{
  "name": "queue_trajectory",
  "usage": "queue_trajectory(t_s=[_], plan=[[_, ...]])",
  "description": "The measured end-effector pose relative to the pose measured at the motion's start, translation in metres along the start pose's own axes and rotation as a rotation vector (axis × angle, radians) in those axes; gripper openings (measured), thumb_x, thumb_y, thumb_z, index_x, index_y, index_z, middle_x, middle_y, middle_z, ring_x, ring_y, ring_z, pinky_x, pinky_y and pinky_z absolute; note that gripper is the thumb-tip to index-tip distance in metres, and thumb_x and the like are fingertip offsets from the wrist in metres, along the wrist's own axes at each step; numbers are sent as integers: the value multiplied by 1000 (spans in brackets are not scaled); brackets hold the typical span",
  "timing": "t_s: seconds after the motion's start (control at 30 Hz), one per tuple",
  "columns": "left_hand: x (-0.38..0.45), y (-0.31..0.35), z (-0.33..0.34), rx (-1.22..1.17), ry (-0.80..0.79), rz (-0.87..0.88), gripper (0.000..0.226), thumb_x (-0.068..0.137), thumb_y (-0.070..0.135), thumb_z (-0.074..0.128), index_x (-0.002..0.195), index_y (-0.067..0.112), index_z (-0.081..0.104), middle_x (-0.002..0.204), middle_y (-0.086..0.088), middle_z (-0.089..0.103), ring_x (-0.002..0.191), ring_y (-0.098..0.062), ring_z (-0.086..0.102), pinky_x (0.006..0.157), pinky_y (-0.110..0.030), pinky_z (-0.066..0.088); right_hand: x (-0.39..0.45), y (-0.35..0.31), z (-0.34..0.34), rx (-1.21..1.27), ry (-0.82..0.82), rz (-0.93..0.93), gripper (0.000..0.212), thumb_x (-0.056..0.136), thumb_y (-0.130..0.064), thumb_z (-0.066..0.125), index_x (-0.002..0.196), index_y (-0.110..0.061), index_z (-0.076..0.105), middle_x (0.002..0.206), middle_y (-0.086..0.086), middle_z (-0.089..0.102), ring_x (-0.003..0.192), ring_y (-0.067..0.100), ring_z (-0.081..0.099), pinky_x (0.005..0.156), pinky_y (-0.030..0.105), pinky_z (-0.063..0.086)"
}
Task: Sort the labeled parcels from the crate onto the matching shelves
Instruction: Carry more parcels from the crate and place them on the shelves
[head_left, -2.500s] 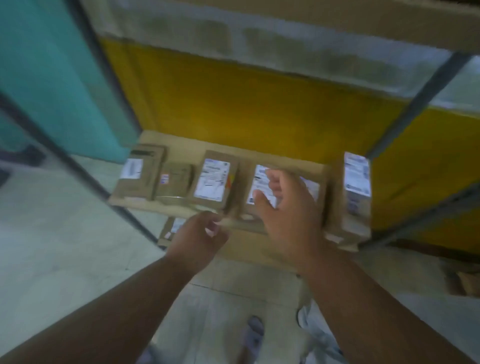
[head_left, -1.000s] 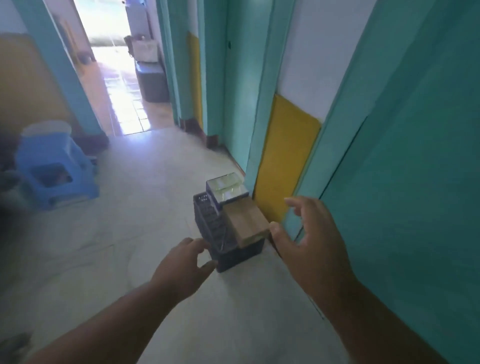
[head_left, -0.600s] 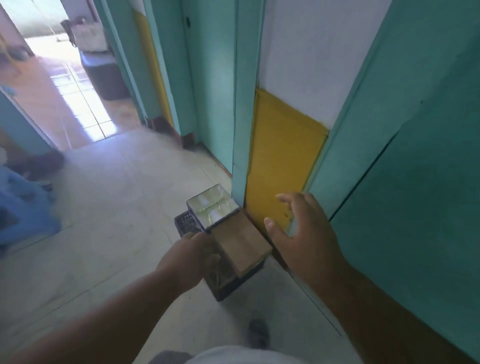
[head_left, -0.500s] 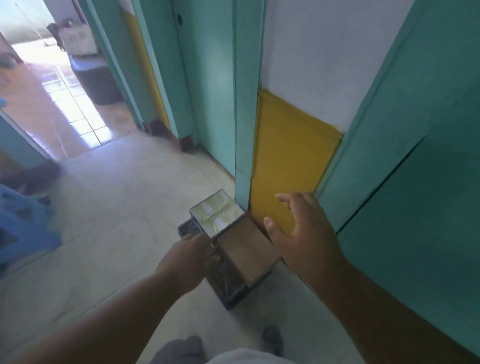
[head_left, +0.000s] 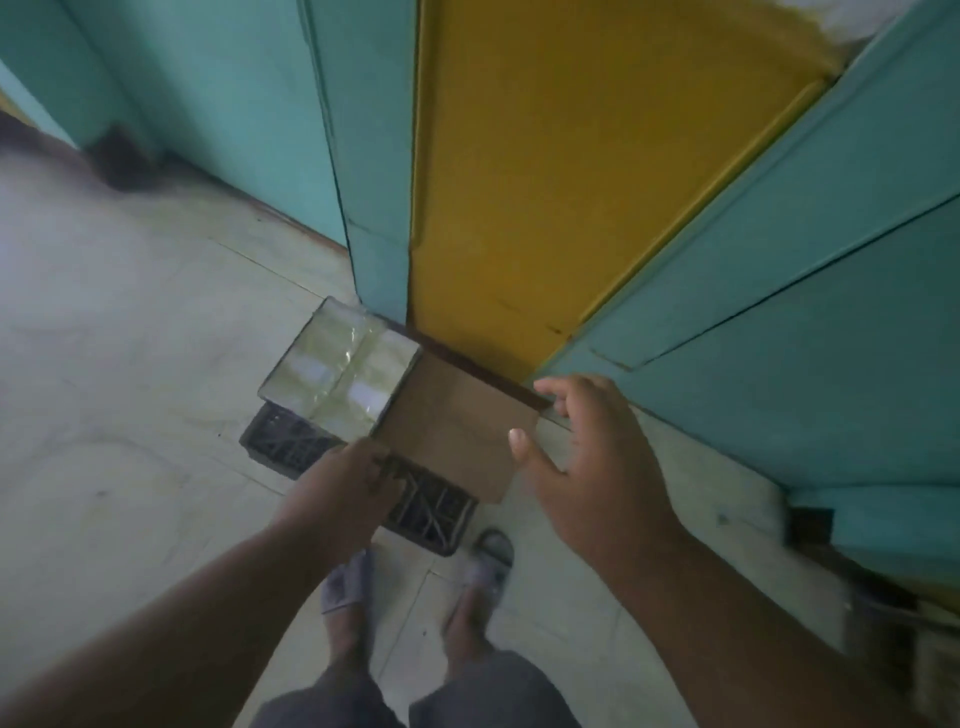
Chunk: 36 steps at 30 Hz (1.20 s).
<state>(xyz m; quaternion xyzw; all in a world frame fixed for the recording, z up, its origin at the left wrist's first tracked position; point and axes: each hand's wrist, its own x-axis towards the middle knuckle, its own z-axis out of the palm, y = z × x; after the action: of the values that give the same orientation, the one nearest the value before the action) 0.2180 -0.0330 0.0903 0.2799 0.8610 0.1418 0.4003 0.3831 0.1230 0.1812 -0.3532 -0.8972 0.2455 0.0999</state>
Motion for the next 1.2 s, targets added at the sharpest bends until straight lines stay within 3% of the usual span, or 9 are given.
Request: queue_trajectory(t_s=[0.17, 0.37, 0.47, 0.57, 0.67, 0.73, 0.93, 1.1, 1.2], plan=[[86, -39, 68, -92, -152, -143, 58, 88, 44, 67, 137, 18, 50, 128, -7, 63, 110, -28, 64, 91, -42, 55, 4, 74, 107, -41, -177, 231, 44, 89, -33, 69, 128, -14, 57, 121, 5, 57, 111, 15, 53, 78, 12, 33], [162, -68, 140, -132, -177, -223, 63, 88, 45, 68, 139, 18, 43, 123, -3, 62, 110, -27, 62, 93, -42, 53, 35, 167, 208, -97, -254, 365, 44, 92, -37, 66, 130, -18, 55, 127, 3, 55, 112, 19, 54, 79, 24, 37], [192, -81, 166, -506, -170, -396, 73, 71, 53, 75, 131, 20, 50, 106, -2, 67, 94, -26, 66, 88, -42, 55, 51, 211, 247, -152, -321, 412, 61, 91, -46, 65, 143, -21, 45, 146, 7, 43, 127, 29, 49, 92, 34, 44], [207, -89, 191, -817, -118, -486, 56, 85, 41, 71, 136, 27, 50, 114, -3, 66, 102, -22, 67, 95, -46, 54, 65, 239, 278, -141, -424, 490, 99, 81, -64, 68, 158, -27, 17, 167, 5, 8, 146, 34, 30, 109, 47, 39], [209, -90, 206, -803, 2, -480, 42, 84, 48, 72, 120, 38, 54, 113, 3, 68, 95, -15, 70, 87, -41, 58, 64, 257, 300, -115, -447, 477, 112, 76, -61, 75, 159, -31, 6, 166, -1, -15, 145, 29, 34, 101, 42, 46], [206, -87, 207, -839, 86, -509, 43, 84, 46, 73, 120, 39, 52, 111, 3, 68, 93, -15, 71, 85, -39, 59, 57, 267, 305, -85, -412, 438, 114, 74, -55, 79, 159, -32, 6, 166, -3, -19, 146, 26, 32, 97, 39, 47], [189, -82, 206, -990, 84, -476, 86, 87, 23, 75, 150, 47, 22, 124, 0, 64, 111, -19, 65, 101, -44, 52, 52, 281, 298, 61, -378, 430, 113, 71, -38, 87, 158, -30, 14, 166, -6, -15, 152, 17, 12, 104, 36, 40], [186, -81, 204, -914, 87, -550, 68, 87, 18, 74, 141, 33, 37, 112, -3, 67, 95, -19, 71, 92, -41, 58, 51, 282, 294, 111, -390, 474, 113, 70, -31, 89, 157, -32, 18, 166, -4, -17, 152, 17, 12, 106, 31, 32], [176, -76, 197, -865, 78, -557, 54, 84, 12, 74, 122, 34, 42, 106, 1, 62, 98, -22, 67, 94, -45, 56, 42, 276, 286, 167, -399, 563, 111, 72, -30, 89, 156, -39, 17, 167, 0, -7, 150, 22, 20, 100, 27, 28]])
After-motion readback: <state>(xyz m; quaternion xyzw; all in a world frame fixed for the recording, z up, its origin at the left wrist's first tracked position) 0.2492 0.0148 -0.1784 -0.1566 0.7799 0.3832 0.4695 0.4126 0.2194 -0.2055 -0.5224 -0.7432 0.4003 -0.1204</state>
